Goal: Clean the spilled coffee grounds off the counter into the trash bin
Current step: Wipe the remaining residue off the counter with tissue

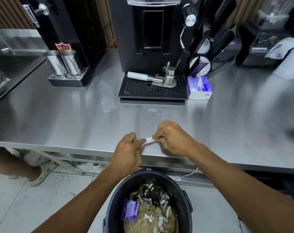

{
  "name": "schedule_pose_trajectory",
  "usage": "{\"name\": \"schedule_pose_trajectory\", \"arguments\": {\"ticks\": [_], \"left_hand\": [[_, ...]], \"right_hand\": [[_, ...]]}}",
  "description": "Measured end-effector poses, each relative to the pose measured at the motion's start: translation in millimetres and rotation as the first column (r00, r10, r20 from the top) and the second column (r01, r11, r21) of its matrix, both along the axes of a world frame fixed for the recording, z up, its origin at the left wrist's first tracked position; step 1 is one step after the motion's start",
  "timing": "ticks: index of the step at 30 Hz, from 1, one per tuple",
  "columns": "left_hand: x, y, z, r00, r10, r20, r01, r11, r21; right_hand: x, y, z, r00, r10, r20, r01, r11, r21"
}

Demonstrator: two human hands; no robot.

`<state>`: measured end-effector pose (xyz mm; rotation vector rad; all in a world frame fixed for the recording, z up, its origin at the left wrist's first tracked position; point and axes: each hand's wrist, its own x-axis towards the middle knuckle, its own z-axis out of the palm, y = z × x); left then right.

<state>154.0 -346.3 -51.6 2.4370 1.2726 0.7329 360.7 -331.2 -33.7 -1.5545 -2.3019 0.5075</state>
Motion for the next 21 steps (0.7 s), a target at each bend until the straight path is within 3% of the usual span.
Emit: {"name": "schedule_pose_trajectory", "arguments": {"ticks": [3,6,12,21], "left_hand": [[17.5,21.2,-6.4,0.986,0.166,-0.026,-0.167,0.986,-0.023],[34.7,26.3,-12.6,0.975,0.206,-0.078,-0.212,0.974,-0.078],[73.0,21.5,-20.2,1.000,0.025,-0.017,-0.027,0.995,-0.097],[94.6,12.6,-21.2,0.990,-0.141,-0.016,0.137,0.977,-0.166]], "right_hand": [[-2.4,32.4,-0.1,0.997,0.003,0.074,-0.004,1.000,0.016],[1.4,43.0,-7.3,0.994,-0.068,0.089,0.073,0.996,-0.053],[51.6,-4.6,-15.2,0.955,-0.288,-0.068,0.281,0.955,-0.098],[71.9,-52.1,-18.9,0.909,-0.408,-0.089,0.399,0.911,-0.105]]}}
